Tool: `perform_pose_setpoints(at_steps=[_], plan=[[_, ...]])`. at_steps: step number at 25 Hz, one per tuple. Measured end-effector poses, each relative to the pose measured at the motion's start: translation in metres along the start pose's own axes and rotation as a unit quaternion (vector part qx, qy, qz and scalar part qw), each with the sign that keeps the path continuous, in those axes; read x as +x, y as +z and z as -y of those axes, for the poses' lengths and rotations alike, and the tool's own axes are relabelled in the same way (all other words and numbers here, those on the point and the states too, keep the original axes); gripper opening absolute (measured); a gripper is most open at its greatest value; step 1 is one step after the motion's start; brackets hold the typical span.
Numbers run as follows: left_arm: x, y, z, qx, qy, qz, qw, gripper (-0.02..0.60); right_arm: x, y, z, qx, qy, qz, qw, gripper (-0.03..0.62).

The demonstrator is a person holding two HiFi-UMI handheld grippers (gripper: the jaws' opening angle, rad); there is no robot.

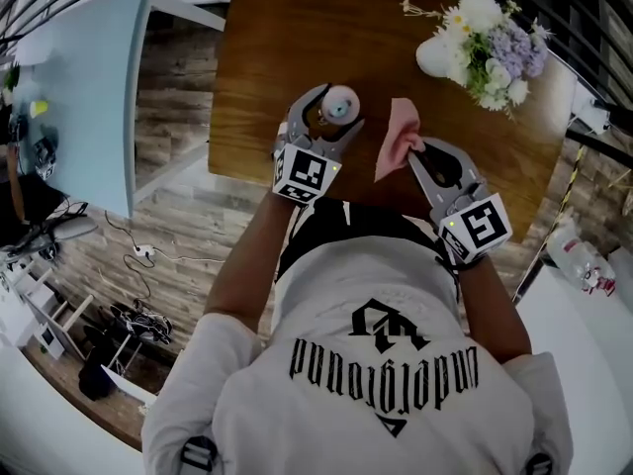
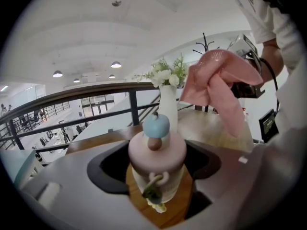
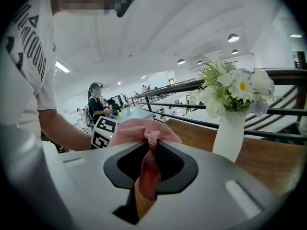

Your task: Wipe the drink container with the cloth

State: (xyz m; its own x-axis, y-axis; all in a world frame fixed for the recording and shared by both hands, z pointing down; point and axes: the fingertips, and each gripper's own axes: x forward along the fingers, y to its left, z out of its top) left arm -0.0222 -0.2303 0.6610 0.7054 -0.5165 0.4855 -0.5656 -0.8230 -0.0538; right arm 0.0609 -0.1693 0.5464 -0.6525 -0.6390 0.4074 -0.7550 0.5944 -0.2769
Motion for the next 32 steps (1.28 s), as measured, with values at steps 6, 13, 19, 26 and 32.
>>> perform_pose_setpoints(at_steps=[6, 13, 19, 26, 32], plan=[[-0.023, 0.026, -0.001, 0.004, -0.008, 0.017, 0.9998, 0.385, -0.003, 0.006, -0.01, -0.007, -0.004, 0.009, 1.0, 0.046], [-0.077, 0.093, -0.001, 0.016, -0.038, 0.066, 0.9969, 0.385, -0.007, 0.029, -0.041, -0.025, -0.003, 0.038, 0.999, 0.046], [-0.139, 0.151, -0.004, -0.005, -0.046, 0.104, 0.9935, 0.385, -0.017, 0.062, -0.075, -0.057, -0.001, 0.072, 0.996, 0.046], [-0.21, 0.214, -0.001, 0.001, -0.072, 0.134, 0.9883, 0.385, -0.037, 0.12, -0.118, -0.102, 0.003, 0.134, 0.986, 0.046], [-0.263, 0.26, -0.003, 0.012, -0.101, 0.155, 0.9827, 0.385, -0.058, 0.199, -0.169, -0.151, 0.048, 0.198, 0.967, 0.046]])
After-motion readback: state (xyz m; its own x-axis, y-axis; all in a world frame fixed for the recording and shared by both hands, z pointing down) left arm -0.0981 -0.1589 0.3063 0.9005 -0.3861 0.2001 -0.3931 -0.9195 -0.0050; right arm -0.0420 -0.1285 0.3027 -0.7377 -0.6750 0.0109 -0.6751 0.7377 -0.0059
